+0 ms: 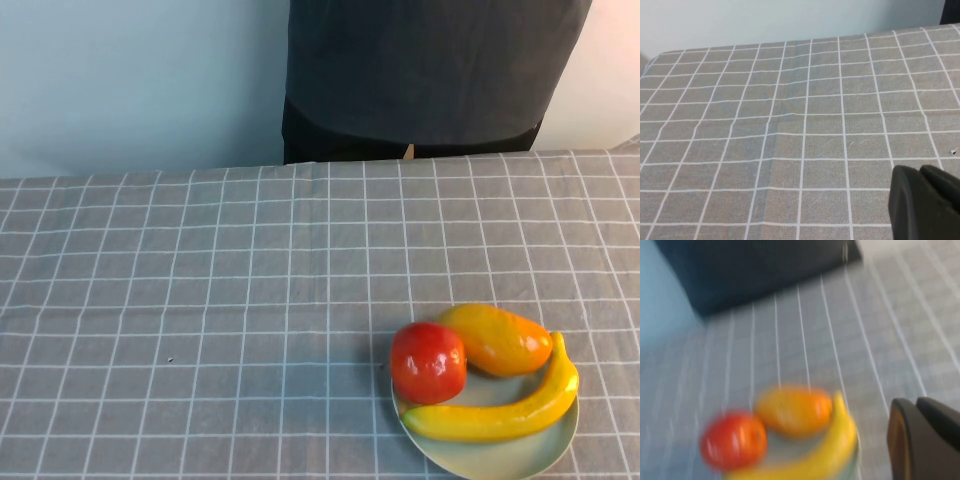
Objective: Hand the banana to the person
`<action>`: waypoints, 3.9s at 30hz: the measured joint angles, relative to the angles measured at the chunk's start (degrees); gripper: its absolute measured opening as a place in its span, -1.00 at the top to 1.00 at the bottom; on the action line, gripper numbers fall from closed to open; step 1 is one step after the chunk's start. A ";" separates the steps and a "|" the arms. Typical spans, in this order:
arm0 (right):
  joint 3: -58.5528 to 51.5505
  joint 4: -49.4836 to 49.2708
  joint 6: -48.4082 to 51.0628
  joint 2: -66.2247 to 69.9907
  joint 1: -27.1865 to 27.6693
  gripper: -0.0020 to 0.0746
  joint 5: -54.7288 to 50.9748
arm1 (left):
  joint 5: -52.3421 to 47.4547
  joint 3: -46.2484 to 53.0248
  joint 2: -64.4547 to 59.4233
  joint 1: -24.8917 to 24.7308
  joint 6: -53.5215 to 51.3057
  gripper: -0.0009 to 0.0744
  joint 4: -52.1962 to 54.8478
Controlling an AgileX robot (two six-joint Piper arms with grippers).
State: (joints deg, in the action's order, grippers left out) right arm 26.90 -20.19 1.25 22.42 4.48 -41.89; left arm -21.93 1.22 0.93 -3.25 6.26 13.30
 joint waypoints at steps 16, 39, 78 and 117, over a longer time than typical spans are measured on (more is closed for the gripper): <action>19.54 4.18 13.27 37.68 -15.13 0.95 -17.30 | 0.00 0.00 0.00 0.00 0.00 0.99 0.00; 26.56 18.35 57.80 67.77 -39.38 -0.57 -1.49 | 0.00 0.00 0.00 0.00 0.00 0.99 0.00; 26.56 20.53 59.10 80.91 -37.51 -0.01 8.99 | 0.00 0.00 0.00 0.00 0.00 0.99 0.00; 55.49 33.33 14.72 49.58 -38.40 0.97 -29.59 | 0.00 0.00 0.00 0.00 0.00 0.99 0.00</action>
State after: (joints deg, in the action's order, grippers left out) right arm 82.39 13.14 15.97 72.00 -33.92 -71.48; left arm -21.93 1.22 0.93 -3.25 6.26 13.30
